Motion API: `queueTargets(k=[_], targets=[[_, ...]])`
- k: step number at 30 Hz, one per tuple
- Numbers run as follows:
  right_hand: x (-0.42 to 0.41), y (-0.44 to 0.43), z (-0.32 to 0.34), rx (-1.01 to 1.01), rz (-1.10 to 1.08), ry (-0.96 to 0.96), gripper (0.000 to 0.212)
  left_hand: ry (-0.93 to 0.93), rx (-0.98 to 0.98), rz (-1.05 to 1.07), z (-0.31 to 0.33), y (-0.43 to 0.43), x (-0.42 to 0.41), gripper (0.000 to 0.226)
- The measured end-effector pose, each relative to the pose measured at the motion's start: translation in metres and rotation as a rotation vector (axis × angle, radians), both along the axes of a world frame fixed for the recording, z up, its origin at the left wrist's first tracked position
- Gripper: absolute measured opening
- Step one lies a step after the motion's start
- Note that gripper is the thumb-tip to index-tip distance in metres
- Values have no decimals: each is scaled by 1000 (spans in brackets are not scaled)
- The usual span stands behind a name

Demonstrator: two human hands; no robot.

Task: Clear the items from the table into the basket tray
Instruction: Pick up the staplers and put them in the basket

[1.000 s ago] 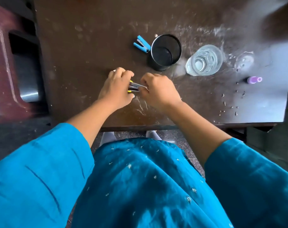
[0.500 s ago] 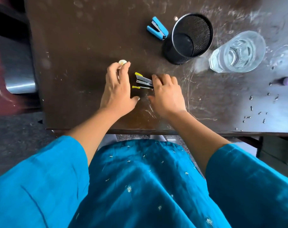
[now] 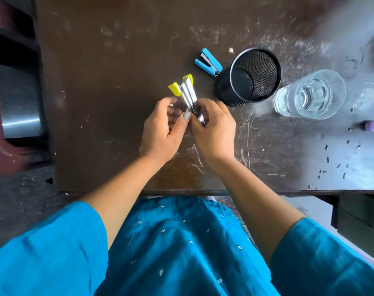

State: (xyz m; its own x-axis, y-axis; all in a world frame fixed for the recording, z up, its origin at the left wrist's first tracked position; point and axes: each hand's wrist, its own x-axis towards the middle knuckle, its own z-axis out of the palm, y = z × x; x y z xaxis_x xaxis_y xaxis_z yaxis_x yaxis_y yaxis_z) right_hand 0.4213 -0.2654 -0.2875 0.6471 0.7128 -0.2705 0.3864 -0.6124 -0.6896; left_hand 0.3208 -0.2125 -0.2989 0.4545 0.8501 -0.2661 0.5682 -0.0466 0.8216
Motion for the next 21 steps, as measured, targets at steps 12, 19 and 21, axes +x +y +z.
queueTargets(k=[12,19,21], targets=[[7,58,2,-262,200,-157,53,-50,-136,301,1,53,8,26],[14,91,-11,-607,261,-366,59,-44,-123,299,8,62,0,19],[15,95,-7,-583,310,-406,42,-58,-128,312,10,65,-4,21]])
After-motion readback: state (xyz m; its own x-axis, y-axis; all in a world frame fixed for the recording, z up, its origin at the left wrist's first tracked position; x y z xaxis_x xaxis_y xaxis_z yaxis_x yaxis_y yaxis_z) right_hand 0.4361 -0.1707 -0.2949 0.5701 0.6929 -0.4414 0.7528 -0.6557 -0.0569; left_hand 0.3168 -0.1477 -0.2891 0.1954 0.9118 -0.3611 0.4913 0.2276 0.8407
